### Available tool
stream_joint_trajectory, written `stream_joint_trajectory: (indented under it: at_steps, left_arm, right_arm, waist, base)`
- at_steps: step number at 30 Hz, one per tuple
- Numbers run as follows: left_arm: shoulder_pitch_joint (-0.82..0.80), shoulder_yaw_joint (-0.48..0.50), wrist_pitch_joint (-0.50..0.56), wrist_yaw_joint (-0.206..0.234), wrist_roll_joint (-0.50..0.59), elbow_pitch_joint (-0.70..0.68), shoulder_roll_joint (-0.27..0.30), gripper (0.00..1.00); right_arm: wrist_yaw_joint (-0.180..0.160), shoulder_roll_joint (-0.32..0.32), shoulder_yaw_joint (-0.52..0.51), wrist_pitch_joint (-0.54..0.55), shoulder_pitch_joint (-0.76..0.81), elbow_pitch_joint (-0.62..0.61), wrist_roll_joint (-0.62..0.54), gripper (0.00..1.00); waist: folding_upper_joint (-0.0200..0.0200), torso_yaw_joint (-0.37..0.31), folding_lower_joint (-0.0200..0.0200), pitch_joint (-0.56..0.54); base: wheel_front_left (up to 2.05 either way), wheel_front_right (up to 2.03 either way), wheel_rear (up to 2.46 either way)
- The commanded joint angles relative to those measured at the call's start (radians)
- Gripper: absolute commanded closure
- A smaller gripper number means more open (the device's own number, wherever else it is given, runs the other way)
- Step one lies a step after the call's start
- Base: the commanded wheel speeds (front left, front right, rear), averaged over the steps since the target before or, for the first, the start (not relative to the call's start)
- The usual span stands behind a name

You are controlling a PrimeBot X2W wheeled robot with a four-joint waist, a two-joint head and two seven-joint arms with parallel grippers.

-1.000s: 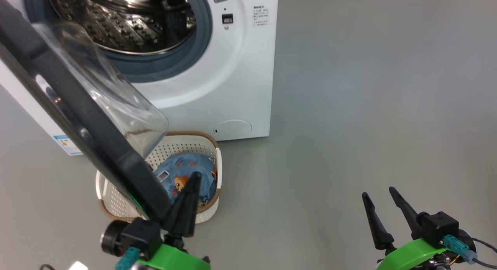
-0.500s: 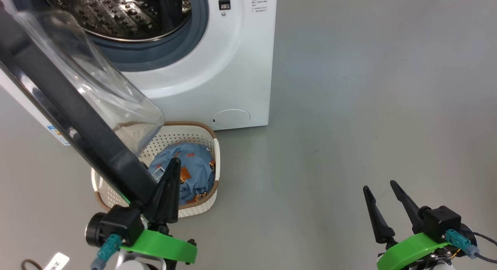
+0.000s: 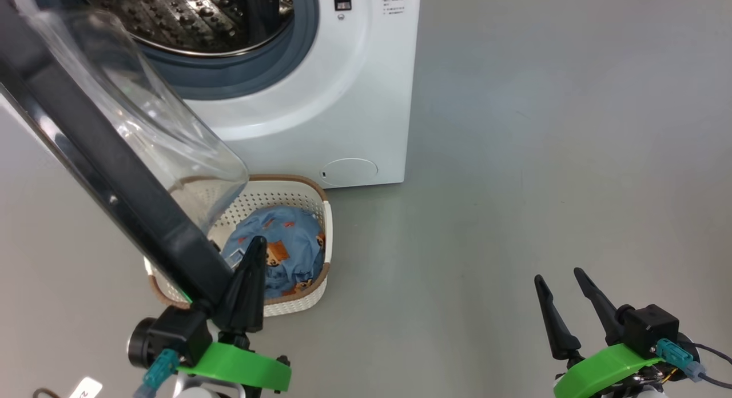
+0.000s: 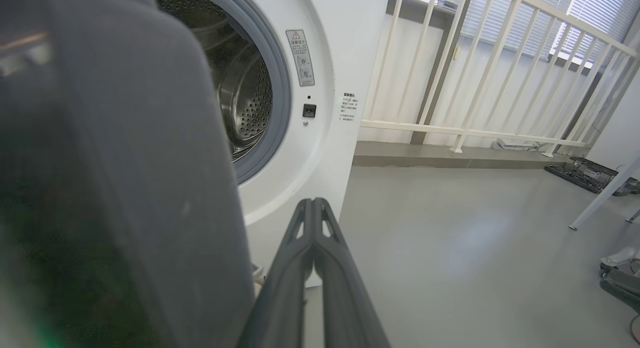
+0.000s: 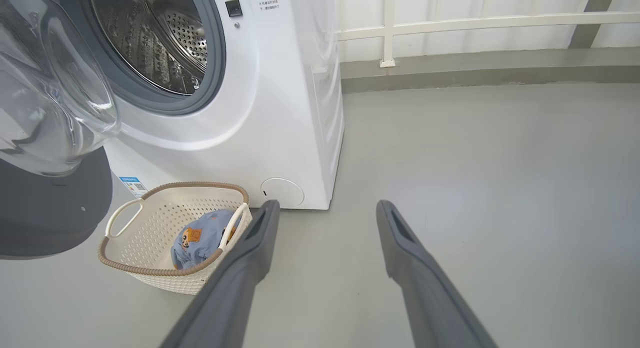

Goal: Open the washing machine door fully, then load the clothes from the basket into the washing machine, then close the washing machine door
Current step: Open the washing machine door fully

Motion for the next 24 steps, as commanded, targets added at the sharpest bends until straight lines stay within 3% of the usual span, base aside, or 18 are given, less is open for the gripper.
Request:
stream_joint_trajectory:
  at_steps: [1, 24]
  left_arm:
    - [0.001, 0.071, -0.004, 0.006, 0.013, -0.029, 0.023, 1.00]
    - [0.125, 0.141, -0.004, 0.033, 0.000, -0.065, 0.023, 1.00]
  right_arm:
    - [0.006, 0.003, 0.029, -0.012, -0.025, -0.020, 0.018, 0.00]
    - [0.006, 0.012, 0.027, -0.012, 0.002, -0.022, 0.007, 0.00]
  waist:
    - [-0.0001, 0.010, 0.0000, 0.000]
    - [-0.0001, 0.146, 0.0000, -0.034]
  base:
    - [0.00, 0.00, 0.00]
    - [0.00, 0.00, 0.00]
